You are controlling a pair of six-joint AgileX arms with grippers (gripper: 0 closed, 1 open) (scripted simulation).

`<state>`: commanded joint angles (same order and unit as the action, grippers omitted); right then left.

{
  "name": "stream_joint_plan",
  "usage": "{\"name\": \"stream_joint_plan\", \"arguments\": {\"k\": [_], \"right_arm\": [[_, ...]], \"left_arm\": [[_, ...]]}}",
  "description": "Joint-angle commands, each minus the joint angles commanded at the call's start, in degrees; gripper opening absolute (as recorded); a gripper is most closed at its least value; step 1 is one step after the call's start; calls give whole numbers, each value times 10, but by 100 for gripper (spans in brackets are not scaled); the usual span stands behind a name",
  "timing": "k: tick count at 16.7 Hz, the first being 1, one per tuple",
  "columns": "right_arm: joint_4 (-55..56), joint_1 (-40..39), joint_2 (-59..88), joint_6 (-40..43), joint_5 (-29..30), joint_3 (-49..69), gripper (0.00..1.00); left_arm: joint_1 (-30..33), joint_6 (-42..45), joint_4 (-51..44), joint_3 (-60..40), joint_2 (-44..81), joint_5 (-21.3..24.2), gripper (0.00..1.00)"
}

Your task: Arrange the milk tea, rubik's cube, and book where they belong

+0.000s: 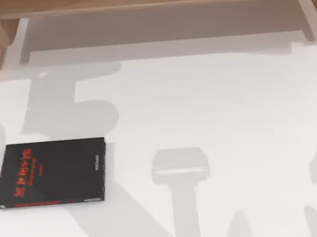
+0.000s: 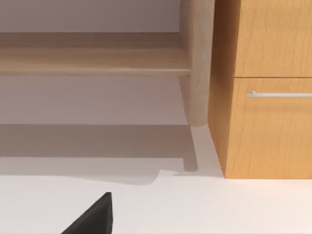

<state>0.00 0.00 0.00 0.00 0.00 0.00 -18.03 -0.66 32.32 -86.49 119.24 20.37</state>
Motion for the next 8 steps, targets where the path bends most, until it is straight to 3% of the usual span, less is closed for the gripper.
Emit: {"name": "stream_joint_plan", "arguments": {"k": [8], "right_arm": [[0, 0, 0, 0, 0, 0, 100]], "left_arm": [[-5, 1, -8, 13, -22, 3, 0]]}}
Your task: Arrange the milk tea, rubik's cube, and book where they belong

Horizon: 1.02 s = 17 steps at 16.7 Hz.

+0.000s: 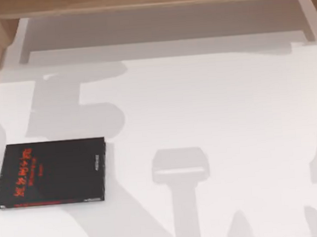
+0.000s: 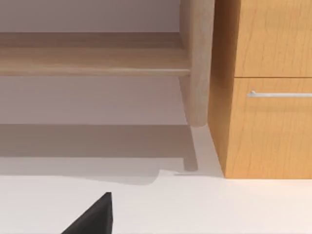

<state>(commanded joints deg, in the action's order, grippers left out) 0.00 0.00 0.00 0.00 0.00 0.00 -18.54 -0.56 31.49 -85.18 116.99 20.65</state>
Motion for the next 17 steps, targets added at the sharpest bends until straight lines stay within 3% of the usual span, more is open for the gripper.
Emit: {"name": "stream_joint_plan", "arguments": {"k": [5, 8, 13, 17], "right_arm": [[0, 0, 0, 0, 0, 0, 100], [0, 0, 0, 0, 0, 0, 100], [0, 0, 0, 0, 0, 0, 100], [0, 0, 0, 0, 0, 0, 100]], "left_arm": [[2, 1, -2, 1, -3, 0, 0], [9, 30, -1, 18, -39, -35, 0], [74, 167, 41, 93, -205, -189, 0], [183, 323, 86, 252, -360, -333, 0]]}}
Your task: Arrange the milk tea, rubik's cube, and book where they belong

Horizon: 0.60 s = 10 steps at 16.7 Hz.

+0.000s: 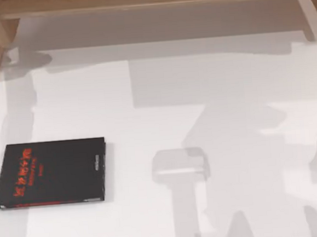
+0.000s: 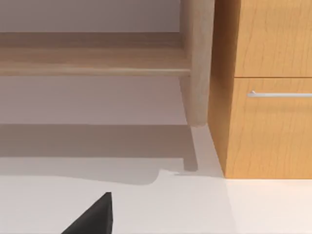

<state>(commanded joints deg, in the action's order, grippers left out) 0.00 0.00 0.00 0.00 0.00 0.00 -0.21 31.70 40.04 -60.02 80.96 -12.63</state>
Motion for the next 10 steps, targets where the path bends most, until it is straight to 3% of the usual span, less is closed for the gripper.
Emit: {"name": "stream_joint_plan", "arguments": {"k": [5, 10], "right_arm": [[0, 0, 0, 0, 0, 0, 100], [0, 0, 0, 0, 0, 0, 100]], "left_arm": [[159, 205, 19, 270, -107, -112, 0], [270, 369, 2, 490, -97, -123, 0]]}}
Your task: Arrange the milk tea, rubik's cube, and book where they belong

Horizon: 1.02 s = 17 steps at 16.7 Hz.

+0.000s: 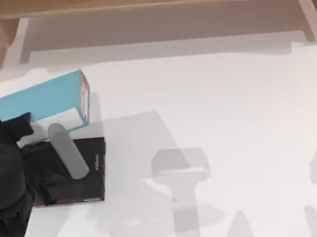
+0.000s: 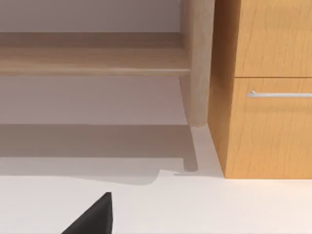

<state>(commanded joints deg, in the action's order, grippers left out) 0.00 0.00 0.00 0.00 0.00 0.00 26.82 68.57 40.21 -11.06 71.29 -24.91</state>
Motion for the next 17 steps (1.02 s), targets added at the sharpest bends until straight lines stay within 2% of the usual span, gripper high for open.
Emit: {"name": "stream_joint_plan", "arguments": {"k": [5, 17], "right_arm": [[0, 0, 0, 0, 0, 0, 100], [0, 0, 0, 0, 0, 0, 100]], "left_arm": [[34, 74, -11, 84, 32, 12, 0], [25, 79, 15, 79, 62, 19, 0]]}}
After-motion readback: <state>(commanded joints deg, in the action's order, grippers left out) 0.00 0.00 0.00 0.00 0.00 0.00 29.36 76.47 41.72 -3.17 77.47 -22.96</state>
